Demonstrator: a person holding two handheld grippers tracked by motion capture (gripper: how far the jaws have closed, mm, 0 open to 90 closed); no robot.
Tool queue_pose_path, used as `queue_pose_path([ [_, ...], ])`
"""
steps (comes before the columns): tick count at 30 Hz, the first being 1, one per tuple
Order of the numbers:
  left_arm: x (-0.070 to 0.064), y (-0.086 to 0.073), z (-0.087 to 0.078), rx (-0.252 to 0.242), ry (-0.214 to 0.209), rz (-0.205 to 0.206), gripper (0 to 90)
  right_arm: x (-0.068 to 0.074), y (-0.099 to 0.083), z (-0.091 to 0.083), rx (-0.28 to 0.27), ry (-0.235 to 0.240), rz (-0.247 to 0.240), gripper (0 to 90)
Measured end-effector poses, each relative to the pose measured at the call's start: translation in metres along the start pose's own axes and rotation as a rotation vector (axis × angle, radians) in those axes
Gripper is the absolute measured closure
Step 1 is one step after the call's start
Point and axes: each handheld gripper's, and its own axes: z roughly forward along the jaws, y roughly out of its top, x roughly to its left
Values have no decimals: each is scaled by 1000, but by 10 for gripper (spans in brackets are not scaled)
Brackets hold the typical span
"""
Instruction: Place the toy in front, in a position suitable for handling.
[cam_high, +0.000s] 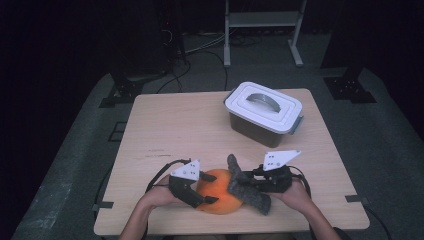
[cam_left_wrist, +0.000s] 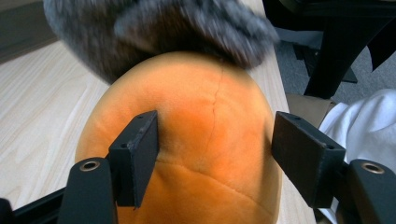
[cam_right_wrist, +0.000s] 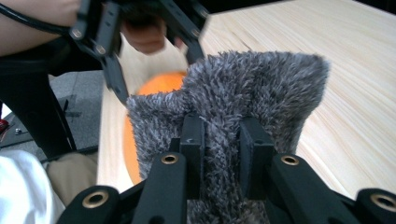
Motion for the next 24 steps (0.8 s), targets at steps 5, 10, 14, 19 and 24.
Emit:
queue_pose_path([
  [5, 1, -1, -1, 1, -5, 2, 320, 4, -2, 9, 42, 25, -20, 732],
  [10, 2, -2, -2, 6, 4, -1, 320, -8, -18, 0, 157, -7, 11, 735],
  [14, 2, -1, 0, 1, 10, -5, 319, -10, -15, -11, 73, -3, 36, 735],
  [19, 1, -1, 0, 6, 6, 0, 312, 4, 2, -2, -1, 21, -6, 735],
  [24, 1, -2, -2, -3, -16, 4, 319, 7, -4, 11, 58, 71, -7, 735],
])
